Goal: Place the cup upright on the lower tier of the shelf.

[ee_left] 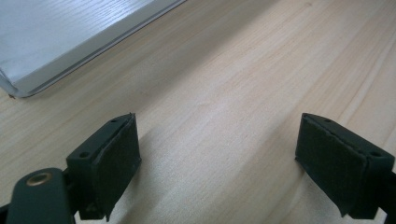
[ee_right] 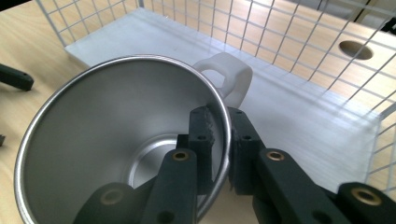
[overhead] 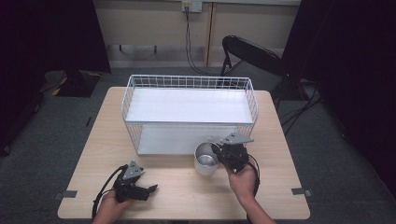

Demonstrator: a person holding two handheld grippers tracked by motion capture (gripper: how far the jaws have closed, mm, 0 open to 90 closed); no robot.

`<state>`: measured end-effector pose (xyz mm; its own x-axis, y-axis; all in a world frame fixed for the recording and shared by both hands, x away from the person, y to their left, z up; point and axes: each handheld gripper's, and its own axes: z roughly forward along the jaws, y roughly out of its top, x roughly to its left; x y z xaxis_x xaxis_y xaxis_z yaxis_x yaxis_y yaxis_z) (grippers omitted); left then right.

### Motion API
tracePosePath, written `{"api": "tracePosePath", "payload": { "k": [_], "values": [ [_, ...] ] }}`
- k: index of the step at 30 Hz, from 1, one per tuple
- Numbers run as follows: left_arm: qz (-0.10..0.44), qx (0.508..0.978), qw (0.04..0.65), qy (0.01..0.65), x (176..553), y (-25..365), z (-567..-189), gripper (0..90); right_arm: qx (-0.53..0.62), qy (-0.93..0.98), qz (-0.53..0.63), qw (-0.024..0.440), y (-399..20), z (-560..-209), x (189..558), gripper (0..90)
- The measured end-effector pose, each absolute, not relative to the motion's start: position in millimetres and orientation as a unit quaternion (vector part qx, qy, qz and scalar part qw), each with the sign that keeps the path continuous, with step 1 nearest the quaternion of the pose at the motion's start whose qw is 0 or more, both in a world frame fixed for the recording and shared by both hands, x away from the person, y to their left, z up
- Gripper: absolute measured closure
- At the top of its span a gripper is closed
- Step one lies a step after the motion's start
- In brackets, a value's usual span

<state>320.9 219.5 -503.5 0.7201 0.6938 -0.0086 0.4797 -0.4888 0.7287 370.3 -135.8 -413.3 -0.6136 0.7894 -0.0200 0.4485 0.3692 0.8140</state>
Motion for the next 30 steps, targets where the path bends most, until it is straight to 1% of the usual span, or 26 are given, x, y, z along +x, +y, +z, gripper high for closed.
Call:
{"api": "tracePosePath", "payload": {
  "k": [13, 30],
  "values": [
    [0.145, 0.851, 0.370, 0.345, 320.9, 219.4, -503.5, 13.1, 0.397, 0.800, 0.401, 0.205, -135.5, -413.4, 379.6, 82.1],
    [0.145, 0.851, 0.370, 0.345, 320.9, 219.5, -503.5, 13.1, 0.406, 0.787, 0.403, 0.230, -138.0, -411.8, 386.9, 82.1]
  ]
}}
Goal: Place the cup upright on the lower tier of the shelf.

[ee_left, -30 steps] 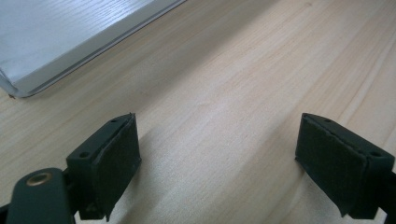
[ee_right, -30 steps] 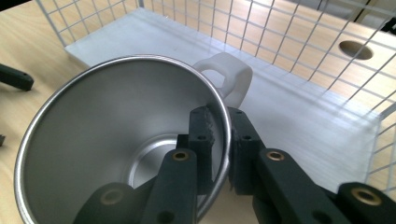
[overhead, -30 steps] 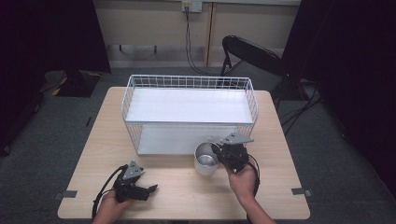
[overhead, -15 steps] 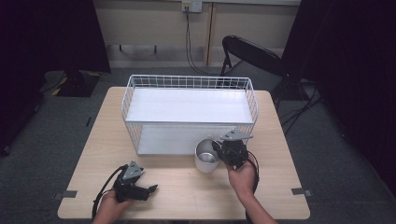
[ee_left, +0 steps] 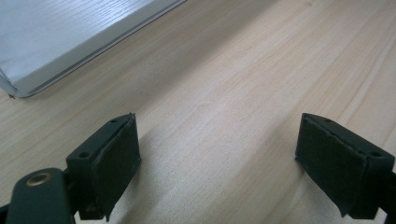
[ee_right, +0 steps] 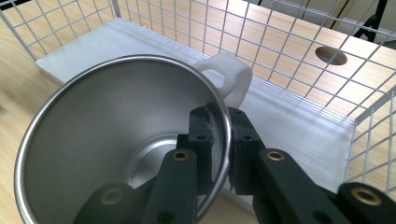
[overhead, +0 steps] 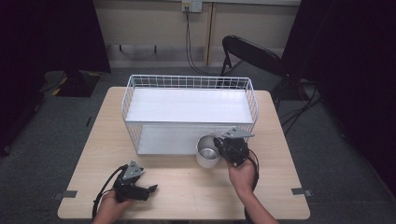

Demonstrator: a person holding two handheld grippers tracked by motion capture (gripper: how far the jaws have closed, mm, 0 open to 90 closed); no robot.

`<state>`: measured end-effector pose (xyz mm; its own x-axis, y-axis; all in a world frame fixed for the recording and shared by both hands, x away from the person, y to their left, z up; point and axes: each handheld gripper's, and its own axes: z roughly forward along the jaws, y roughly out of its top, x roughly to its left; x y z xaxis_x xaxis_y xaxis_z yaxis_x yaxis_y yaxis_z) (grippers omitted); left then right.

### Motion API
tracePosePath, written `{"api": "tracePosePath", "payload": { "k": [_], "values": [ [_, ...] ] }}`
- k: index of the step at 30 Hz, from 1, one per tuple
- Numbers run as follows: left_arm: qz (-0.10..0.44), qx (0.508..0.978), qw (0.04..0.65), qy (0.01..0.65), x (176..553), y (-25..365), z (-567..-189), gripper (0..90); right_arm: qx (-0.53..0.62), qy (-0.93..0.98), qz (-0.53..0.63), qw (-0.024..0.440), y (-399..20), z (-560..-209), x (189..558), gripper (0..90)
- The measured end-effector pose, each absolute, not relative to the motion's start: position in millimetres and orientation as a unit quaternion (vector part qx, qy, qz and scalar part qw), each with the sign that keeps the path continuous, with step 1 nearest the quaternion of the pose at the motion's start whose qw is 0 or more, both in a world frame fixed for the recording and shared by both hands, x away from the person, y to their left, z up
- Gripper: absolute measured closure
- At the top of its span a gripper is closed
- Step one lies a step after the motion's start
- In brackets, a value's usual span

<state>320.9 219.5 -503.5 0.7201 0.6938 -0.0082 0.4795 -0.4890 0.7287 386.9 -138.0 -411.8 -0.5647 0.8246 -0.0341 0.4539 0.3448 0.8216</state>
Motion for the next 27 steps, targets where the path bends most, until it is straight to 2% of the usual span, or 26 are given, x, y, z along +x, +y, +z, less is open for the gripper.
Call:
{"api": "tracePosePath", "payload": {
  "k": [8, 27],
  "values": [
    [0.145, 0.850, 0.370, 0.345, 320.9, 219.4, -503.5, 13.0, 0.411, 0.779, 0.399, 0.255, -141.4, -415.6, 389.0, 82.1],
    [0.145, 0.850, 0.370, 0.345, 320.9, 219.4, -503.5, 13.1, 0.419, 0.771, 0.393, 0.275, -133.0, -421.4, 398.8, 82.1]
  ]
}}
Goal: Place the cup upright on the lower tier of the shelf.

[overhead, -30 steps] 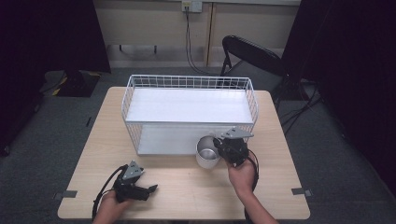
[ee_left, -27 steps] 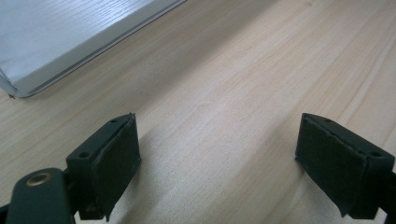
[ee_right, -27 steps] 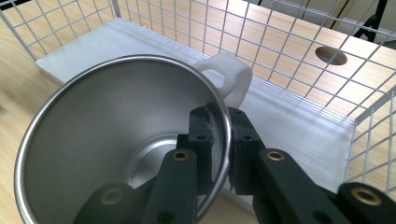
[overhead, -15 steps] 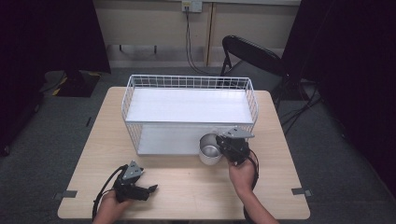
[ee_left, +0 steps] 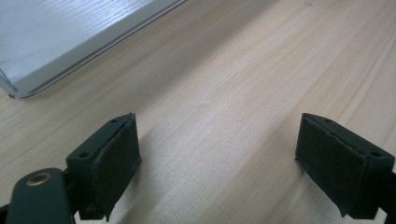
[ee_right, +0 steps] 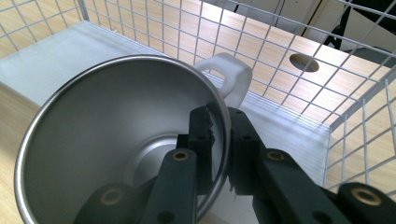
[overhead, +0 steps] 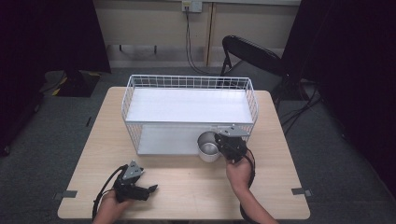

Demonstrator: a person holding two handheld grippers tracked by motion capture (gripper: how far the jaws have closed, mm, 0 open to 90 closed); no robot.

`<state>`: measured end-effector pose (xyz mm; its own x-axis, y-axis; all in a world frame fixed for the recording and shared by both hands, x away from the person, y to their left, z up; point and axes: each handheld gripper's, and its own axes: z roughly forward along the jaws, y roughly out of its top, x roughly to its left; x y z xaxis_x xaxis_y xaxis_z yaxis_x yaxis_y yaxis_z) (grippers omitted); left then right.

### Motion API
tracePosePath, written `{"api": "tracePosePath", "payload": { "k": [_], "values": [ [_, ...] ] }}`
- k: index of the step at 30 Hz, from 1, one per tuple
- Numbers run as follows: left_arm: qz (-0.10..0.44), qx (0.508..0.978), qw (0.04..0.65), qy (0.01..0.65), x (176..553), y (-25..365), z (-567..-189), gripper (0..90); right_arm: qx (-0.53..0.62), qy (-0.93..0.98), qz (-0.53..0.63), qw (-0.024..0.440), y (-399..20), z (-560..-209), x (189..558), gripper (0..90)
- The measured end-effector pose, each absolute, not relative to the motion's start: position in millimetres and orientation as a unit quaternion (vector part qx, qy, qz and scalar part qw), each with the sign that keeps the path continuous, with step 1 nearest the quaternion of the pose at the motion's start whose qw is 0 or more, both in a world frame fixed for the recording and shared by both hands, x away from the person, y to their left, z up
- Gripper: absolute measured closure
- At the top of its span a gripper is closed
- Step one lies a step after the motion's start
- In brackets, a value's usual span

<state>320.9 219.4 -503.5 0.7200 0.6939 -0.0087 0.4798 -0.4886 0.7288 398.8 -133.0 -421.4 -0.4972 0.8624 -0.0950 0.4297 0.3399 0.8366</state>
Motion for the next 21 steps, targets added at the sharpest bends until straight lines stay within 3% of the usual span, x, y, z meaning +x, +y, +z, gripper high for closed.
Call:
{"api": "tracePosePath", "payload": {
  "k": [21],
  "values": [
    [0.145, 0.850, 0.370, 0.345, 320.9, 219.4, -503.5, 13.1, 0.430, 0.760, 0.398, 0.282, -130.4, -424.4, 406.4, 82.0]
  ]
}}
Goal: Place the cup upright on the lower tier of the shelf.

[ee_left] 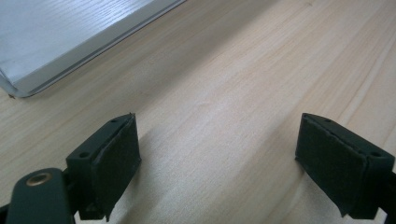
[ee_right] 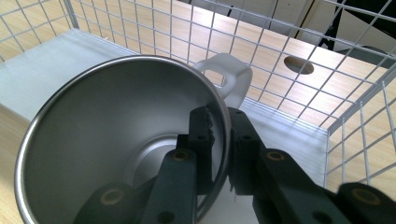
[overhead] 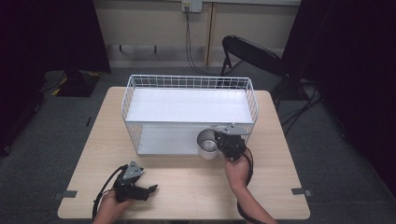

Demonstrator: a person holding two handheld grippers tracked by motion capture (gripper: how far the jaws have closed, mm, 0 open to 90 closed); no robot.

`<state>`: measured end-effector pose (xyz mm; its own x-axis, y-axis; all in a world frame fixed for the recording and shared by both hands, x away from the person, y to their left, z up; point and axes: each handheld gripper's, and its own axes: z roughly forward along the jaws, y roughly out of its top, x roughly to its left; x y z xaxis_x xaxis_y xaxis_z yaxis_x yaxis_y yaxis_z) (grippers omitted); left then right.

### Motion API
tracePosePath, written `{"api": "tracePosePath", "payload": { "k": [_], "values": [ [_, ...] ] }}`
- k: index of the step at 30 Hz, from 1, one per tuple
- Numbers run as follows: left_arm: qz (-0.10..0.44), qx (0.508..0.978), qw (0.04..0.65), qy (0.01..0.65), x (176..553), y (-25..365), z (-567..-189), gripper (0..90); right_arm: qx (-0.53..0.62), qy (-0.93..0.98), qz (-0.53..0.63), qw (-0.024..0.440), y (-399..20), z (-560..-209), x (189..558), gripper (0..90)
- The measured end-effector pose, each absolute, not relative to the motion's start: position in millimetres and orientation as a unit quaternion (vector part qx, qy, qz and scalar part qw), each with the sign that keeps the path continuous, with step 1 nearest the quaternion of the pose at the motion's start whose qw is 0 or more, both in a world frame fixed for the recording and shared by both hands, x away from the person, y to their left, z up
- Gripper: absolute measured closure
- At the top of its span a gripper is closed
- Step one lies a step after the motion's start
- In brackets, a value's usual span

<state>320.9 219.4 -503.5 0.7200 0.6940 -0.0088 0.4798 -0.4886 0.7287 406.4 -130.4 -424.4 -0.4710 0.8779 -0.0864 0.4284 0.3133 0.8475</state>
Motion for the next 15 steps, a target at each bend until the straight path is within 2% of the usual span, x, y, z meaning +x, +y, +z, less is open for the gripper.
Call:
{"api": "tracePosePath", "payload": {
  "k": [15],
  "values": [
    [0.145, 0.851, 0.370, 0.345, 320.9, 219.4, -503.5, 13.1, 0.444, 0.751, 0.400, 0.280, -132.8, -425.7, 413.7, 81.7]
  ]
}}
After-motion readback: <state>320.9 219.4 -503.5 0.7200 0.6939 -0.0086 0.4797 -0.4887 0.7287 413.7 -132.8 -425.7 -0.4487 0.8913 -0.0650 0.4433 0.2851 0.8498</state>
